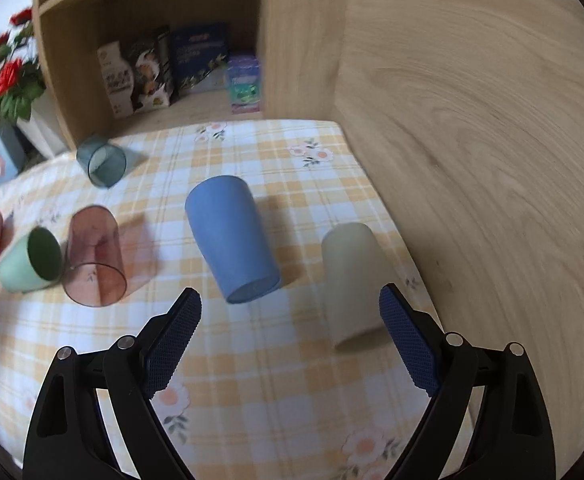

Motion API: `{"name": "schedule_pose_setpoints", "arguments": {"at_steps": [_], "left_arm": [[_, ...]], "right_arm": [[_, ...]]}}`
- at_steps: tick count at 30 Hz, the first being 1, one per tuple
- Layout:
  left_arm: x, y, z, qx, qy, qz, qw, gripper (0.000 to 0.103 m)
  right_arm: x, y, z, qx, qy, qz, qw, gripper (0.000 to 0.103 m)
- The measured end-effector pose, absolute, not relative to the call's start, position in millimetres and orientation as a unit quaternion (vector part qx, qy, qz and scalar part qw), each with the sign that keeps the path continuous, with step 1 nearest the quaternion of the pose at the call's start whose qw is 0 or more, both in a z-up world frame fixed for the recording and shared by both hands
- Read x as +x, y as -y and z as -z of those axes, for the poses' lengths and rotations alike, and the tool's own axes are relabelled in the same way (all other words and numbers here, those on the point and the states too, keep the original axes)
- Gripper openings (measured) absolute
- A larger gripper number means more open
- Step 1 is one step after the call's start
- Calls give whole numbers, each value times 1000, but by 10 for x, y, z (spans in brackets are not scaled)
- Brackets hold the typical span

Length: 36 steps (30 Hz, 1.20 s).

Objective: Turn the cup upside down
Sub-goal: 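Move the right gripper to the lying blue cup and close on it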

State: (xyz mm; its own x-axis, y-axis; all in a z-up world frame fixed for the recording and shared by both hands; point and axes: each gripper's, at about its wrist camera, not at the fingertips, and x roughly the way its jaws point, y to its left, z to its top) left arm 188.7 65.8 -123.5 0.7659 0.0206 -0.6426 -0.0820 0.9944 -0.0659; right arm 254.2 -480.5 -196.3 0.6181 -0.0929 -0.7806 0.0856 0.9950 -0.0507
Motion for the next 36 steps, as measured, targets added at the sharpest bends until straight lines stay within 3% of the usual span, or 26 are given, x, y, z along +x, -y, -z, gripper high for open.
{"name": "schedule_pose_setpoints", "arguments": {"at_steps": [19,27,32,36], "left_arm": [[1984,-705,1306,-31,-351,-51,935,97],[1965,-711,1334,-29,-358,-61,931,97],[1920,-742,1379,-41,-364,-72,928,97],[1920,-705,1459,-39,-380,-72,921,97]], "right_arm": [[3266,4535,2215,-32,-465,2,885,87],[3654,4422,2538,-51,-515,-13,856,87],[3750,4439,2674,-37,-539,-10,841,70],[3784,4487,2739,-23,-556,10,831,66]]}}
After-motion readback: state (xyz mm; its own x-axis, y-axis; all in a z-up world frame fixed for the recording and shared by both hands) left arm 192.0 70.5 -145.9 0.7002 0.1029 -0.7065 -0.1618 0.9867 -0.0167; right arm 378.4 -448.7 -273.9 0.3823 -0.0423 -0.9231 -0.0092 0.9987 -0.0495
